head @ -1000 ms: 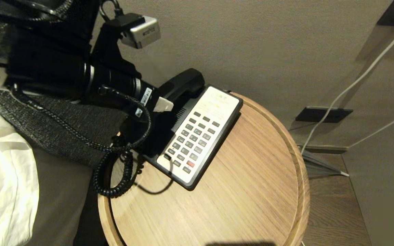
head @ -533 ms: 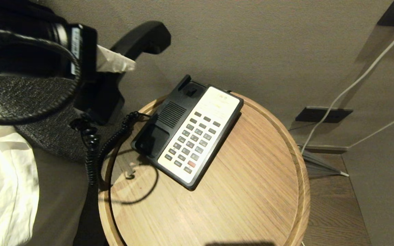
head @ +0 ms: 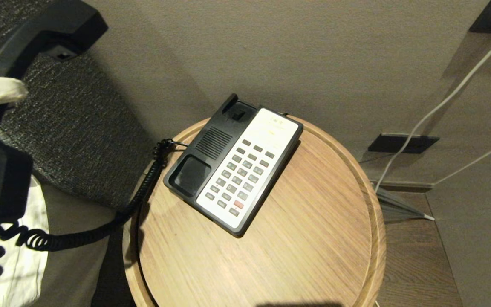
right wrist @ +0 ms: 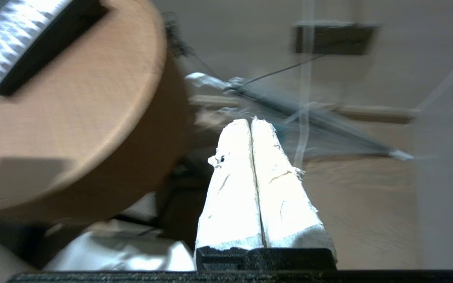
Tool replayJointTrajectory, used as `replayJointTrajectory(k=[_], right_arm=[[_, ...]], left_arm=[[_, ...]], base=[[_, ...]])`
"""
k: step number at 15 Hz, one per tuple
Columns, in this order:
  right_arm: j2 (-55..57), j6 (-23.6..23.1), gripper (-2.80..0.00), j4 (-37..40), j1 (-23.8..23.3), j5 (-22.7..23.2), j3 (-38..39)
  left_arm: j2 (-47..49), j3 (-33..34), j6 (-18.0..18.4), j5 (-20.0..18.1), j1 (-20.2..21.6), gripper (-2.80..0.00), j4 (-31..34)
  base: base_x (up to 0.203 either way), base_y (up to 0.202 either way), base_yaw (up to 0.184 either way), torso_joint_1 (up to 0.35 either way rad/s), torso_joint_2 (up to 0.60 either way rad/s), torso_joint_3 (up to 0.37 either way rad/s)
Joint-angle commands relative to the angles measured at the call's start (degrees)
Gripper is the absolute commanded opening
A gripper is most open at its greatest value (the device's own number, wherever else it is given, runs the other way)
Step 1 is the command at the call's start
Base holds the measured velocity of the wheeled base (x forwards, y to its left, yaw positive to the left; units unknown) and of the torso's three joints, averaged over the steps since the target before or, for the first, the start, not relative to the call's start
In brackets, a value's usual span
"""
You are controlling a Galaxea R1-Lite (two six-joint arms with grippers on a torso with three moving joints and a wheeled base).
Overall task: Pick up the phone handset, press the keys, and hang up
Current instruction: Dial the number
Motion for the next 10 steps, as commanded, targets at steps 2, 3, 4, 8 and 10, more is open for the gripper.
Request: replayJointTrajectory(k=[2, 3, 4, 8, 10], right_arm=[[25.11, 0.68, -2.8, 4.62, 0.0, 4.42, -16.21], [33.68, 0.36, -2.8, 4.89, 0.12, 5.79, -20.28], [41.83, 0.09, -2.8, 4.65, 0.6, 6.84, -24.65], [66.59, 0.08, -2.8, 3.55, 15.43, 2.34, -44.78], [74.66, 2.8, -2.8, 3.14, 29.28, -2.92, -52.04]], left_arm=[[-11.86, 8.78, -1.78, -0.07, 0.82, -2.8, -6.23], [-13.64, 10.54, -3.31, -0.24, 1.1, -2.8, -7.44], [-15.08, 11.51, -5.47, -0.86, 1.21, -2.8, -8.87], [-16.87, 14.93, -9.32, -4.4, 3.65, -2.8, -9.6], [-19.83, 18.77, -8.97, -6.85, 4.25, -2.8, -9.63]], base=[[0.0, 0.0, 0.0, 0.0, 0.0, 0.0], [0.0, 0.0, 0.0, 0.0, 0.0, 0.0], [0.0, 0.0, 0.0, 0.0, 0.0, 0.0], [0.0, 0.0, 0.0, 0.0, 0.0, 0.0], [0.0, 0.0, 0.0, 0.0, 0.0, 0.0]])
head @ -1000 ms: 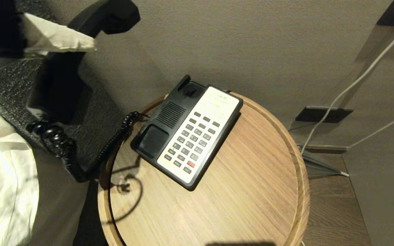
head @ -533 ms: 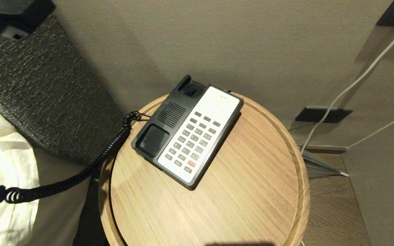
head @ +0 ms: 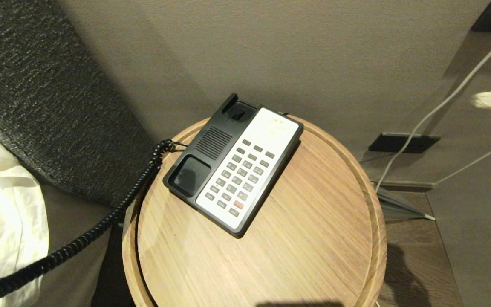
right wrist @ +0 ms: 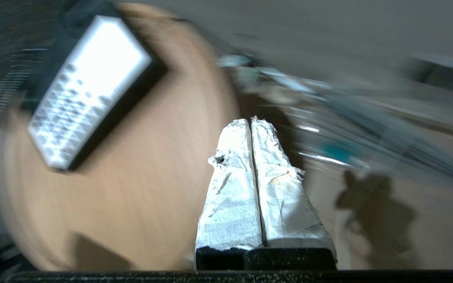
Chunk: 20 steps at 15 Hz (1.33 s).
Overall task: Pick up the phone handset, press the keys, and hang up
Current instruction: Dial the number
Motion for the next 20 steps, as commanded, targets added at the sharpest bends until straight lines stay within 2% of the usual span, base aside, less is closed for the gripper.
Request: replayJointTrajectory(k=[1, 3, 4, 6, 20], right_arm=[[16.86, 3.91, -2.8, -0.11, 16.2, -5.42, -9.15], [24.34, 11.54, -2.8, -0.42, 26.49, -10.64, -14.54], [27.16, 14.58, -2.8, -0.63, 29.8, -13.37, -16.19], [30.13, 17.49, -2.8, -3.5, 34.42, -17.31, -17.15], [30.76, 17.73, -2.8, -4.28, 36.02, -18.98, -10.72]], left_arm=[[-3.52, 4.04, -0.09, -1.53, 0.72, -2.8, -0.15], [-4.44, 5.97, -0.32, -1.78, 0.95, -2.8, -0.46], [-4.46, 6.32, -0.29, -2.0, 1.05, -2.8, -1.11], [-4.46, 6.65, -0.38, -2.0, 1.05, -2.8, -2.52], [-4.03, 6.71, -0.38, -2.27, 1.05, -2.8, -2.6]], base=[[0.0, 0.0, 0.0, 0.0, 0.0, 0.0], [0.0, 0.0, 0.0, 0.0, 0.0, 0.0], [0.0, 0.0, 0.0, 0.0, 0.0, 0.0], [0.0, 0.0, 0.0, 0.0, 0.0, 0.0], [0.0, 0.0, 0.0, 0.0, 0.0, 0.0]])
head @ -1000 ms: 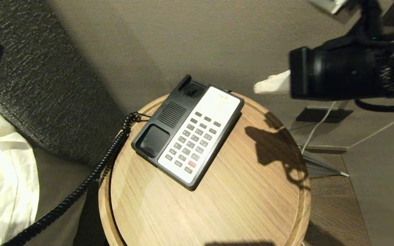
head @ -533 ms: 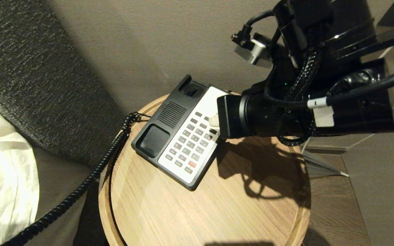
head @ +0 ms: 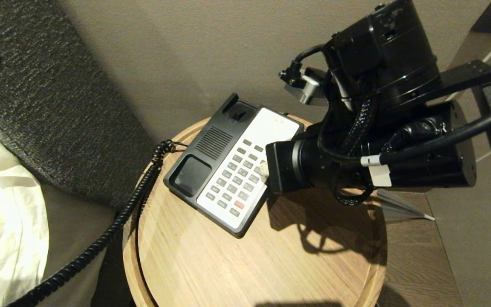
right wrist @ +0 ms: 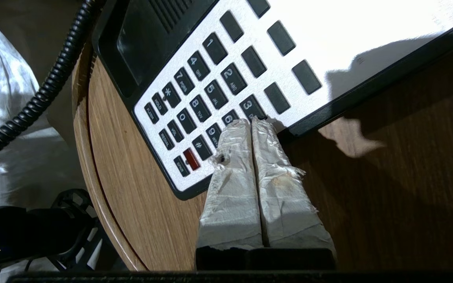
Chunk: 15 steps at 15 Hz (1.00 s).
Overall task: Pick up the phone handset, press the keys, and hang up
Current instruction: Dial the number
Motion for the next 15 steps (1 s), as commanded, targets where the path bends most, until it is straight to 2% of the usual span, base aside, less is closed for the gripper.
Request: replayJointTrajectory(k=[1, 5, 9, 15], right_arm=[[-0.25, 0.09, -2.8, 0.04, -0.07, -0.4, 0.77], [0.23, 0.09, -2.8, 0.0, -0.11, -0.49, 0.82], [1.6, 0.09, -2.8, -3.84, -0.16, -1.12, 0.86], [1.77, -0.01, -2.8, -3.93, -0.61, -1.63, 1.4]], left_arm=[[0.17, -0.01, -0.18, -0.02, -0.04, -2.8, 0.04], [0.2, -0.27, -0.18, -0.02, -0.01, -2.8, 0.04], [0.2, -0.36, -0.18, -0.02, -0.04, -2.8, -0.13], [0.07, -0.44, -0.18, -0.02, 0.04, -2.8, -0.13]], base=[[0.0, 0.0, 0.0, 0.0, 0.0, 0.0], [0.0, 0.0, 0.0, 0.0, 0.0, 0.0], [0.0, 0.0, 0.0, 0.0, 0.0, 0.0], [0.0, 0.0, 0.0, 0.0, 0.0, 0.0]])
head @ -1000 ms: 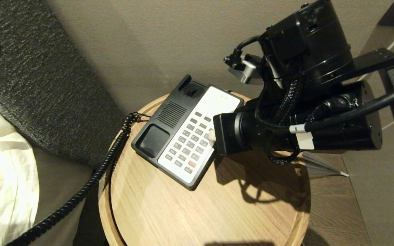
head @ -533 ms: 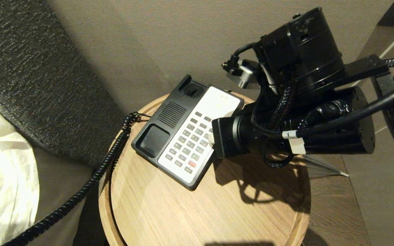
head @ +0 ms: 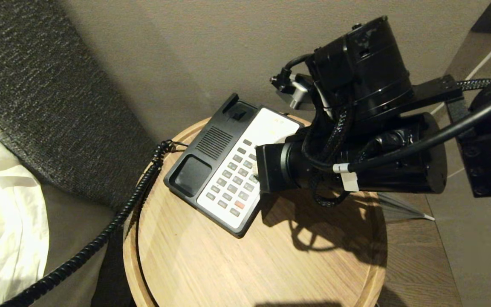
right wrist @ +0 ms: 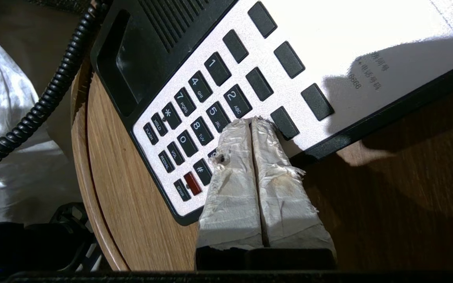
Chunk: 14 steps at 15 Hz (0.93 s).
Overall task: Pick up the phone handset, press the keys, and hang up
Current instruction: Dial the number
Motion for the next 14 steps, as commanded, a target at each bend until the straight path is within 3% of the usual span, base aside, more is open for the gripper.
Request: replayJointTrajectory(k=[1, 14], right_arm=[[-0.19, -0.12, -2.8, 0.11, -0.51, -0.1, 1.06], [-2.08, 0.09, -2.8, -0.29, 0.78, -0.45, 0.81]], left_arm=[[0.09, -0.07, -0.18, 0.0, -0.01, -2.8, 0.05], [0.17, -0.07, -0.18, 0.0, -0.01, -2.8, -0.04]], base=[[0.0, 0.0, 0.0, 0.0, 0.0, 0.0], [0.0, 0.0, 0.0, 0.0, 0.0, 0.0]])
